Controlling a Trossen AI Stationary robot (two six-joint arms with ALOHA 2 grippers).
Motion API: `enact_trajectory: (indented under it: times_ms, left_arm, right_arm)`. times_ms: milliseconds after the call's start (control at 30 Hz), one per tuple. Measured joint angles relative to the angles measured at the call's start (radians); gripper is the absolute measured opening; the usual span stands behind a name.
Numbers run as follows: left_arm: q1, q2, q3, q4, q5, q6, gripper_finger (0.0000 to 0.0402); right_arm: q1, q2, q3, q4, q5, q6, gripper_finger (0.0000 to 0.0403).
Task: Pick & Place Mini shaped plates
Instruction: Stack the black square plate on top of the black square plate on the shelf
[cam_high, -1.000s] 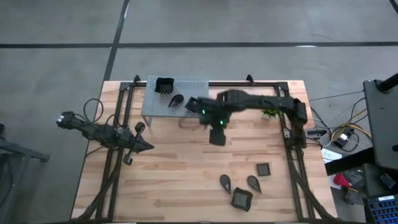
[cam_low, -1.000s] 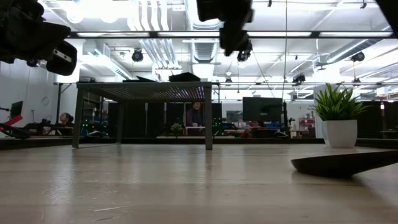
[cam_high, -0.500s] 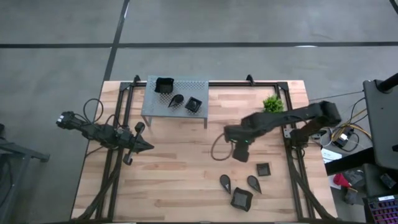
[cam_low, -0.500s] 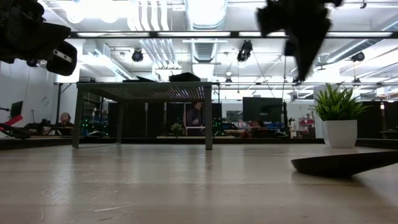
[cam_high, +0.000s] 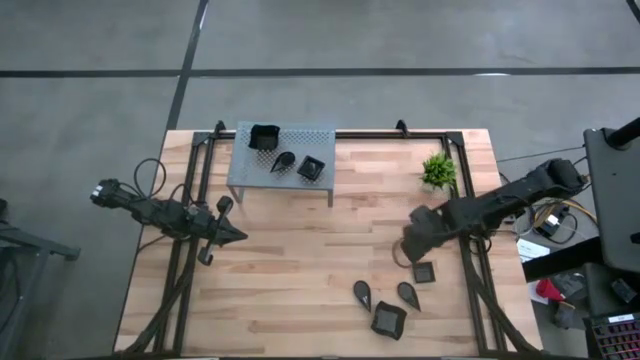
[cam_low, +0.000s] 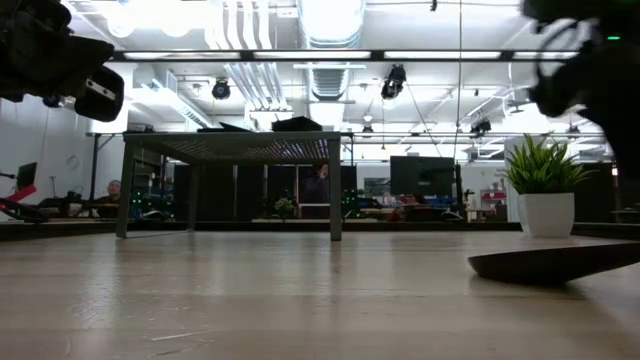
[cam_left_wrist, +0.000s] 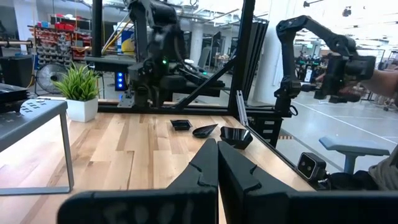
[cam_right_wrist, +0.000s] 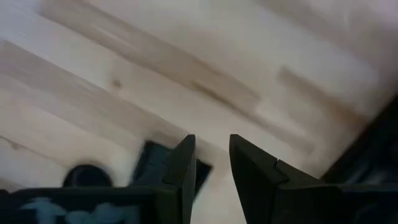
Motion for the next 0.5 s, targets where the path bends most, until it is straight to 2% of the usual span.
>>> enact_trajectory:
  times_ms: [233,367,500]
  left_arm:
    - [0.0,0.0,0.0,0.0,0.0,0.0,0.0]
    - [0.0,0.0,0.0,0.0,0.0,0.0,0.0]
    - [0.0,0.0,0.0,0.0,0.0,0.0,0.0]
  right_arm:
    - [0.172,-0.067,-0.11,0.082,-0.024,0.309,0.0099]
    - [0.25,-0.058,-0.154,0.194,-0.026,0.404,0.0102]
    - [0.303,-0.039,-0.171,0.22,-0.052,0.459,0.0098]
